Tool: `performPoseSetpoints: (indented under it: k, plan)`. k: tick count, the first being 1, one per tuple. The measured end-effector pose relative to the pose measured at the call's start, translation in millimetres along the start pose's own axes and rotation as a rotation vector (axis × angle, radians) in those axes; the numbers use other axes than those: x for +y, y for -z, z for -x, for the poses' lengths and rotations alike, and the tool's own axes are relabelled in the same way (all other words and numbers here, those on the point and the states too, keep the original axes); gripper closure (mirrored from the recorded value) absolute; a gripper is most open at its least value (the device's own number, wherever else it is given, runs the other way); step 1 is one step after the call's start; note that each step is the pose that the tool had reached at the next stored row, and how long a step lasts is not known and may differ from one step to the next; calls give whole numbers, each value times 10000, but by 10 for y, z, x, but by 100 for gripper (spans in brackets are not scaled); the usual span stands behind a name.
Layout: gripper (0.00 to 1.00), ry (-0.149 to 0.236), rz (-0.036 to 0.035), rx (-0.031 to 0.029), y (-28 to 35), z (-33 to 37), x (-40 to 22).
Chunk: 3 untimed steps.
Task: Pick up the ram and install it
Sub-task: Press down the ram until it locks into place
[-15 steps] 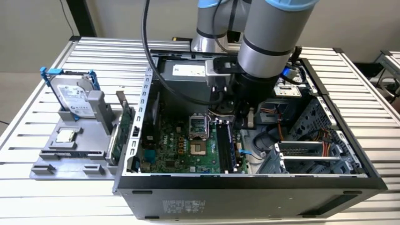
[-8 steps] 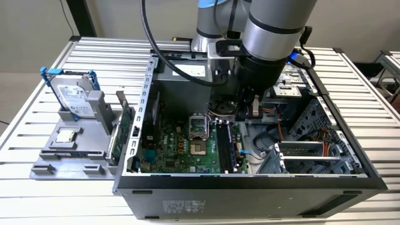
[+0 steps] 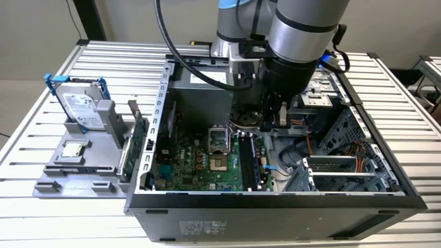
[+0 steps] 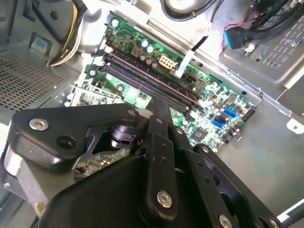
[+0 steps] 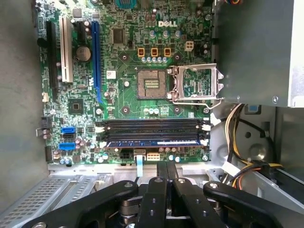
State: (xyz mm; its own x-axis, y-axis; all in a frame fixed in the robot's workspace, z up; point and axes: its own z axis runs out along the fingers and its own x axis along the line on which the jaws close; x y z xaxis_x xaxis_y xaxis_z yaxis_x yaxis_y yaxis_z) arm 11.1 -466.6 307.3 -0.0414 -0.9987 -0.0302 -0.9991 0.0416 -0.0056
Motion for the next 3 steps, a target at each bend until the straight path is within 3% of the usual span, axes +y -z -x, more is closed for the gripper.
performPoseSetpoints:
  k: [3]
  plan:
    - [100,0,0,0,4,0,0]
